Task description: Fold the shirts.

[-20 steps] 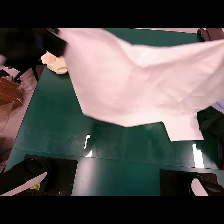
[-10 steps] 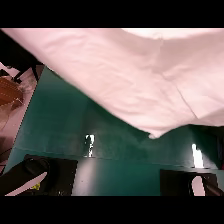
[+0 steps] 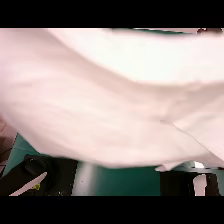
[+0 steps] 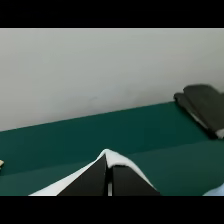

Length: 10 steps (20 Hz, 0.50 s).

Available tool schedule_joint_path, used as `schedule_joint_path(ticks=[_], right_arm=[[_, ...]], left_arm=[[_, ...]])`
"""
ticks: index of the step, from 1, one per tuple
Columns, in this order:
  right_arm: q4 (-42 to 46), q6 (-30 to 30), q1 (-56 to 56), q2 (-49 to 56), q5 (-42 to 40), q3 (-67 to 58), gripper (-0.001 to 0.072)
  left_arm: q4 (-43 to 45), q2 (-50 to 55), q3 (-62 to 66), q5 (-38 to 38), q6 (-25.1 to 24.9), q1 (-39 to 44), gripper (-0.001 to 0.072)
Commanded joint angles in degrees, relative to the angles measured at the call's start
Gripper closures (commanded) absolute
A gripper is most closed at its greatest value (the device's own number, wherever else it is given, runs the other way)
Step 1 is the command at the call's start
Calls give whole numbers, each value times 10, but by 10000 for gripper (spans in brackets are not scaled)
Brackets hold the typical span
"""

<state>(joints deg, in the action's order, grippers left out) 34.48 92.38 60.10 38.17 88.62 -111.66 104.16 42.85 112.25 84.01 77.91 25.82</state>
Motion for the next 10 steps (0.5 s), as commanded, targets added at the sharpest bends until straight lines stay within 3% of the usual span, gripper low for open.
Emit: schedule_joint_path(ticks=[1, 3, 5, 8, 10], right_arm=[[-171, -15, 132, 16, 23, 139, 696], [-223, -21, 173, -2, -5, 273, 697], [-191, -20, 155, -19, -17, 390, 698], [-99, -27, -4, -23, -54, 502, 700], [30, -8, -158, -26, -108, 505, 701]], left_arm=[[-50, 29, -151, -20, 0, 0, 685], [-71, 62, -242, -108, 0, 0, 685], [-69, 96, -303, -180, 0, 0, 686], [-51, 147, -323, -225, 3, 0, 686], [-37, 156, -322, -257, 17, 0, 687]])
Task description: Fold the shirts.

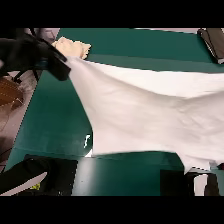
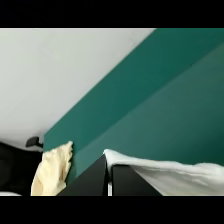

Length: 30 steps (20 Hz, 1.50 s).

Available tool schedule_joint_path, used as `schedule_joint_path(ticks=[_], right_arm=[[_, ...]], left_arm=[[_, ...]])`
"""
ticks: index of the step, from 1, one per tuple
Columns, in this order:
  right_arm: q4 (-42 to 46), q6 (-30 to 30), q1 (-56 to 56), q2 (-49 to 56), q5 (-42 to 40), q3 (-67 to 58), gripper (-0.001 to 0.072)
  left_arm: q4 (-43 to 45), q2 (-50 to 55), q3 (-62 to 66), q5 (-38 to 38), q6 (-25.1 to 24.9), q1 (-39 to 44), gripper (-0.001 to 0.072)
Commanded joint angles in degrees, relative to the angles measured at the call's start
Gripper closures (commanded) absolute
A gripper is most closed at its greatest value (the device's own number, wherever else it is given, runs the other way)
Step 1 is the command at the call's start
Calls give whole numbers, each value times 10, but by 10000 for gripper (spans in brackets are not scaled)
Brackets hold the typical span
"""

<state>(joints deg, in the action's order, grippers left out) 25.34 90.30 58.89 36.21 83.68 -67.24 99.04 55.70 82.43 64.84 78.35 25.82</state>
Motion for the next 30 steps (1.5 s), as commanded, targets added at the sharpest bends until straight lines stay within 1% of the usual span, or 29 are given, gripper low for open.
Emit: schedule_joint_path(ticks=[1, 3, 5, 7, 9, 11, 14, 16, 17, 19, 20, 21, 25, 27, 30], right_arm=[[183, 38, -223, -5, -79, 51, 701], [319, 98, -378, 21, -87, 26, 701], [443, 151, -513, 70, -92, 2, 700], [553, 174, -608, 148, -121, -27, 700], [624, 173, -654, 261, -152, -81, 700], [631, 156, -661, 365, -189, -148, 700], [631, 151, -646, 476, -245, -246, 701], [627, 151, -625, 525, -275, -297, 700], [626, 150, -614, 550, -280, -321, 700], [576, 127, -591, 603, -282, -365, 700], [550, 125, -581, 625, -282, -382, 700], [536, 125, -574, 648, -287, -399, 700], [537, 114, -561, 707, -289, -459, 700], [537, 114, -559, 719, -281, -466, 700], [539, 115, -542, 737, -236, -466, 699]], left_arm=[[21, 25, -24, -68, 12, 0, 687], [37, 22, -23, -48, 12, 0, 687], [49, 22, -23, -27, 11, 0, 687], [96, 27, -23, -35, 13, -1, 687], [107, 43, -27, -84, 24, -36, 688], [91, 76, -40, -139, 27, -90, 688], [38, 152, -44, -254, 27, -157, 688], [11, 207, -43, -329, 27, -174, 688], [11, 234, -43, -359, 25, -175, 688], [-15, 283, -43, -415, 22, -175, 688], [-42, 303, -43, -438, 22, -175, 688], [-52, 318, -43, -452, 23, -175, 688], [-51, 351, -43, -496, 26, -181, 689], [-50, 370, -43, -471, 26, -184, 688], [-42, 393, -47, -403, 12, -185, 688]])
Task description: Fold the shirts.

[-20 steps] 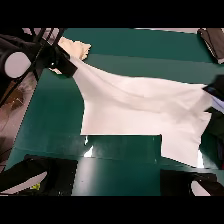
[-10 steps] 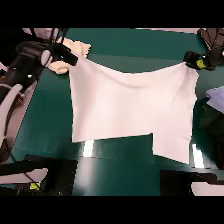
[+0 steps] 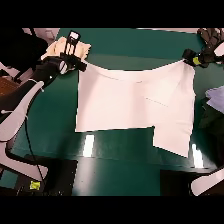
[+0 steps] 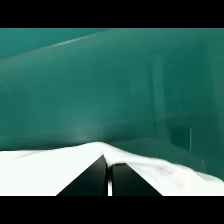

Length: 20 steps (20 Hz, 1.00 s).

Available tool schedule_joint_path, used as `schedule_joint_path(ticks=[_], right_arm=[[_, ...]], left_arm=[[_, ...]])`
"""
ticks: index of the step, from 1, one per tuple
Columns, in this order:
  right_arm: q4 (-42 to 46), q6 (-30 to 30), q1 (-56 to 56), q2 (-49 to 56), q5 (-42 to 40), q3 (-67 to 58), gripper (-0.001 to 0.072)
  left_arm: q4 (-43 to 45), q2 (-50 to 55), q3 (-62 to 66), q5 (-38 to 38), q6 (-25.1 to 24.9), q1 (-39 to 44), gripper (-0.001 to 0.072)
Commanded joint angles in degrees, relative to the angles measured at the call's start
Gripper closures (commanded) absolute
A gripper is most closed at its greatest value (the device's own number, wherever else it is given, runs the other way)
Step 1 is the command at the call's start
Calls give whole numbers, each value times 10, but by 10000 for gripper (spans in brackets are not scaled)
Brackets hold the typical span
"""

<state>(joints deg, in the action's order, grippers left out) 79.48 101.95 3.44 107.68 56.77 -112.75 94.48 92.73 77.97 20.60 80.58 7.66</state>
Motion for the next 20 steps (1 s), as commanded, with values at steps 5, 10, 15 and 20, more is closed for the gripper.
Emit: schedule_joint_path(ticks=[5, 10, 15, 20], right_arm=[[-5, -3, 37, 32, 66, -11, 698], [-5, -9, 37, 48, 78, -11, 687], [-58, -23, 45, 9, 89, -11, 224], [-58, -44, 40, -127, 121, 111, 227]], left_arm=[[10, 25, -10, 116, -12, -19, 688], [8, 28, -13, 122, -9, -19, 684], [11, 23, 13, 129, 56, -44, 262], [-43, 15, 60, 269, 90, -109, 263]])
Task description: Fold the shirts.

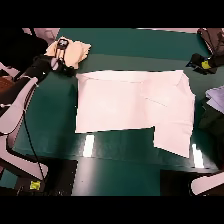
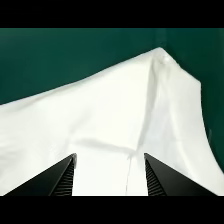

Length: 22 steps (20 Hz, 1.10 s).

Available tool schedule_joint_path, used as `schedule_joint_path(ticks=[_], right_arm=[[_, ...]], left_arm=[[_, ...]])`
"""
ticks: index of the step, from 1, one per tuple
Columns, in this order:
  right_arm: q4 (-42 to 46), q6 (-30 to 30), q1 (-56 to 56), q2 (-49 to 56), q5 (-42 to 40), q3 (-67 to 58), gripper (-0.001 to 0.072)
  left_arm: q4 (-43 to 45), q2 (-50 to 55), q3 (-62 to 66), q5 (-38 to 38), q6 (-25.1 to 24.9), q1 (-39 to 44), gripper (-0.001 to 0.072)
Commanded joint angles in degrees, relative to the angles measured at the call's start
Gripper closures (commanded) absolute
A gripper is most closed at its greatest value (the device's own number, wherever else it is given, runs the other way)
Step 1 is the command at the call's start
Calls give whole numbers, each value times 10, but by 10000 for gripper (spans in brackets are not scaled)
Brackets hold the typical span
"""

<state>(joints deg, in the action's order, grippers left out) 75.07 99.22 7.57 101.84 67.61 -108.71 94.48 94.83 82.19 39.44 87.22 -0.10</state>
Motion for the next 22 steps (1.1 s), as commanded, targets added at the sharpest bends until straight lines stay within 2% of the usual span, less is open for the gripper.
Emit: schedule_joint_path(ticks=[1, 3, 4, 7, 9, 12, 14, 16, 18, 19, 21, 22], right_arm=[[-17, -19, 0, -108, -1, 130, 227], [-30, -23, 13, -201, -61, 275, 227], [-49, -31, 27, -249, -84, 350, 229], [-127, -86, 79, -351, -85, 509, 236], [-169, -119, 111, -391, -70, 568, 236], [-201, -153, 171, -442, -19, 633, 236], [-202, -164, 223, -477, 21, 681, 236], [-201, -182, 279, -510, 53, 726, 236], [-203, -204, 329, -526, 40, 761, 236], [-230, -232, 341, -521, 11, 772, 237], [-338, -292, 342, -467, -41, 765, 237], [-367, -303, 335, -435, -64, 754, 238]], left_arm=[[-95, -16, 10, 99, 10, -46, 263], [-226, -52, -27, 120, -72, -69, 273], [-264, -74, -46, 143, -104, -75, 282], [-324, -128, -101, 272, -159, -73, 282], [-391, -163, -150, 323, -187, -73, 282], [-409, -215, -223, 343, -202, -73, 281], [-431, -224, -255, 391, -203, -73, 280], [-443, -225, -278, 402, -217, -73, 280], [-443, -225, -300, 376, -218, -73, 280], [-443, -225, -308, 370, -219, -73, 280], [-448, -225, -311, 364, -228, -73, 280], [-455, -225, -311, 362, -228, -73, 281]])
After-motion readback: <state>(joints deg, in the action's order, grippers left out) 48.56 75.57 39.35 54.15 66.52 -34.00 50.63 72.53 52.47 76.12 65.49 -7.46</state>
